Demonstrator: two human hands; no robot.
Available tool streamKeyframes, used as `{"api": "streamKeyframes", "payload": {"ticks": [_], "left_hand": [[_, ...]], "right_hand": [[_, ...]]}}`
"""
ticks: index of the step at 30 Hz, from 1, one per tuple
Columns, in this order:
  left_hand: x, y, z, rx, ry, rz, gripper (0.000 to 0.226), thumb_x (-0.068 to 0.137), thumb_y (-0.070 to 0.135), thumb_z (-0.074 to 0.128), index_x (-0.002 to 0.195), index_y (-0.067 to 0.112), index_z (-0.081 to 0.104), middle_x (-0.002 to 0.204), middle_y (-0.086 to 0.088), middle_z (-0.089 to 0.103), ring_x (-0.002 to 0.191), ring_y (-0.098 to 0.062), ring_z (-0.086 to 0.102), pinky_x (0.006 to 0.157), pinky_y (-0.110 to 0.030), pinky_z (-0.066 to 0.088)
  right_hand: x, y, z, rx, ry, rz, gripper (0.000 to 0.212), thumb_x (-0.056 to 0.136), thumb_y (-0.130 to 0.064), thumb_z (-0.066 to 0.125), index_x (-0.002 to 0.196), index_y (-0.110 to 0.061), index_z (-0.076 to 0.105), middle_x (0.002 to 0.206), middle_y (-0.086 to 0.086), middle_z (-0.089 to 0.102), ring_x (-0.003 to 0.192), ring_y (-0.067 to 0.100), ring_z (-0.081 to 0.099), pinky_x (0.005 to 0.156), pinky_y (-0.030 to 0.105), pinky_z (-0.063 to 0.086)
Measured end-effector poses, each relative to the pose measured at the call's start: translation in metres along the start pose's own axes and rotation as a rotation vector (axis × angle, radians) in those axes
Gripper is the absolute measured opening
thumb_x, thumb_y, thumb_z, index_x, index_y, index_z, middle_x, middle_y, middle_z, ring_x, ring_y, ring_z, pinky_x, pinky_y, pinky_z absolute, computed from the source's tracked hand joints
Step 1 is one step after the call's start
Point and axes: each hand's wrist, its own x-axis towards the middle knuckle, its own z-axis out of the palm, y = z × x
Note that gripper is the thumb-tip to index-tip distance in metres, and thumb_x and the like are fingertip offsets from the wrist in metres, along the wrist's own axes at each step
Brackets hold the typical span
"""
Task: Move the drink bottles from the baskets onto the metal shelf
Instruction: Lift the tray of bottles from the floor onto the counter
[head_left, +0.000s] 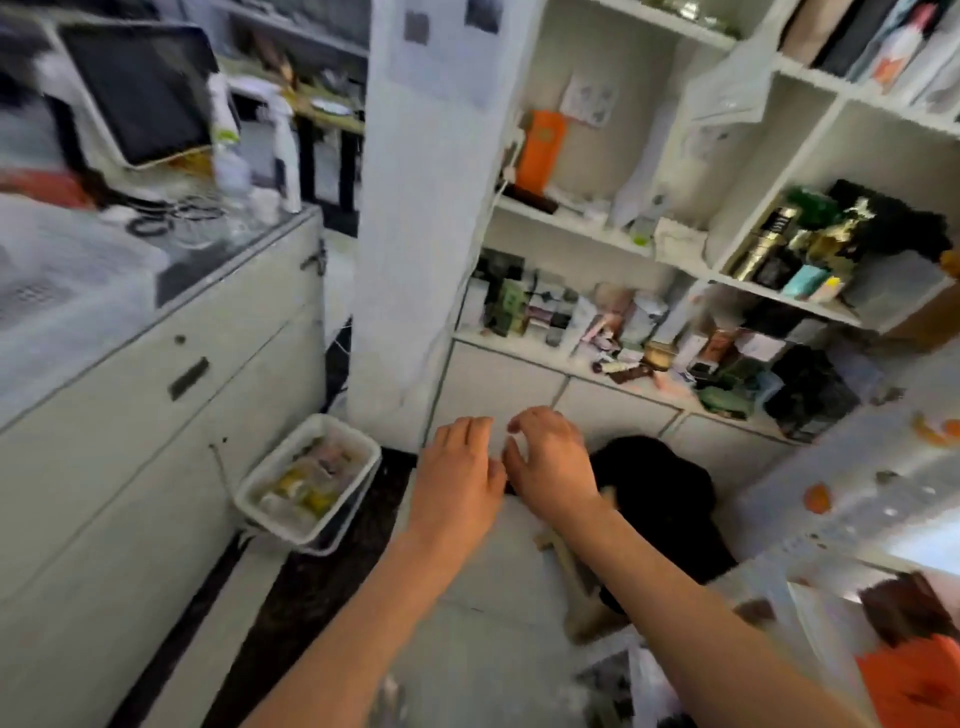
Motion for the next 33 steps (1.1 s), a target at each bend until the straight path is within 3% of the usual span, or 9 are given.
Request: {"api": "streamKeyframes", "payload": {"ticks": [4, 7, 14, 20, 25, 28, 30, 33], "left_hand": [[-0.040, -0.087, -0.029, 0.054, 0.033, -0.212, 0.040, 0.076, 0.010, 0.068, 0.115, 0.007, 0.059, 0.104, -0.013, 0.063, 0.092, -0.033, 0.060, 0.073, -0.041, 0.052], [-0.070, -0.133, -0.051, 0.089, 0.061, -0.387, 0.043, 0.080, 0.012, 0.067, 0.122, 0.009, 0.056, 0.114, -0.011, 0.060, 0.100, -0.029, 0.058, 0.075, -0.038, 0.049], [-0.116, -0.184, -0.063, 0.043, 0.103, -0.570, 0.042, 0.087, 0.013, 0.058, 0.129, 0.012, 0.049, 0.121, -0.006, 0.055, 0.106, -0.023, 0.053, 0.084, -0.035, 0.047], [-0.101, -0.190, -0.046, 0.069, 0.113, -0.620, 0.045, 0.089, 0.015, 0.057, 0.133, 0.016, 0.046, 0.126, -0.001, 0.053, 0.112, -0.016, 0.049, 0.091, -0.029, 0.043], [-0.051, -0.195, -0.020, 0.117, 0.097, -0.671, 0.050, 0.091, 0.017, 0.054, 0.140, 0.017, 0.041, 0.131, -0.001, 0.049, 0.114, -0.016, 0.047, 0.092, -0.028, 0.042], [-0.010, -0.194, 0.005, 0.150, 0.099, -0.710, 0.051, 0.092, 0.017, 0.053, 0.141, 0.017, 0.040, 0.131, -0.001, 0.049, 0.115, -0.016, 0.048, 0.092, -0.028, 0.042], [0.019, -0.191, 0.022, 0.151, 0.103, -0.755, 0.050, 0.093, 0.017, 0.052, 0.142, 0.017, 0.040, 0.132, -0.001, 0.049, 0.116, -0.017, 0.048, 0.095, -0.028, 0.042], [0.068, -0.188, 0.046, 0.174, 0.085, -0.796, 0.052, 0.094, 0.019, 0.052, 0.144, 0.018, 0.038, 0.135, 0.000, 0.048, 0.119, -0.017, 0.047, 0.099, -0.028, 0.041]], "right_hand": [[0.015, -0.074, 0.065, 0.076, -0.078, -0.077, 0.017, 0.083, -0.015, 0.064, 0.096, -0.007, 0.068, 0.099, 0.011, 0.067, 0.097, 0.035, 0.060, 0.089, 0.042, 0.049], [0.015, -0.116, 0.101, 0.133, -0.163, -0.121, 0.020, 0.085, -0.020, 0.058, 0.100, -0.008, 0.067, 0.100, 0.010, 0.065, 0.099, 0.032, 0.058, 0.091, 0.041, 0.047], [0.008, -0.159, 0.152, 0.202, -0.319, -0.127, 0.028, 0.084, -0.025, 0.055, 0.105, -0.010, 0.067, 0.110, 0.009, 0.065, 0.108, 0.030, 0.057, 0.099, 0.039, 0.044], [0.034, -0.139, 0.172, 0.214, -0.364, -0.145, 0.025, 0.082, -0.024, 0.057, 0.101, -0.011, 0.068, 0.105, 0.006, 0.066, 0.103, 0.028, 0.059, 0.094, 0.039, 0.047], [0.081, -0.103, 0.197, 0.249, -0.377, -0.205, 0.030, 0.084, -0.020, 0.062, 0.112, -0.014, 0.067, 0.116, 0.006, 0.065, 0.107, 0.029, 0.058, 0.098, 0.041, 0.046], [0.119, -0.074, 0.213, 0.275, -0.411, -0.296, 0.043, 0.088, -0.031, 0.050, 0.125, -0.015, 0.064, 0.130, 0.008, 0.061, 0.119, 0.029, 0.055, 0.104, 0.042, 0.043], [0.146, -0.054, 0.219, 0.320, -0.403, -0.369, 0.050, 0.089, -0.037, 0.043, 0.129, -0.014, 0.062, 0.129, 0.008, 0.061, 0.121, 0.028, 0.054, 0.105, 0.044, 0.043], [0.192, -0.022, 0.230, 0.360, -0.394, -0.401, 0.047, 0.088, -0.034, 0.048, 0.126, -0.012, 0.064, 0.124, 0.009, 0.063, 0.117, 0.029, 0.056, 0.105, 0.044, 0.044]]}}
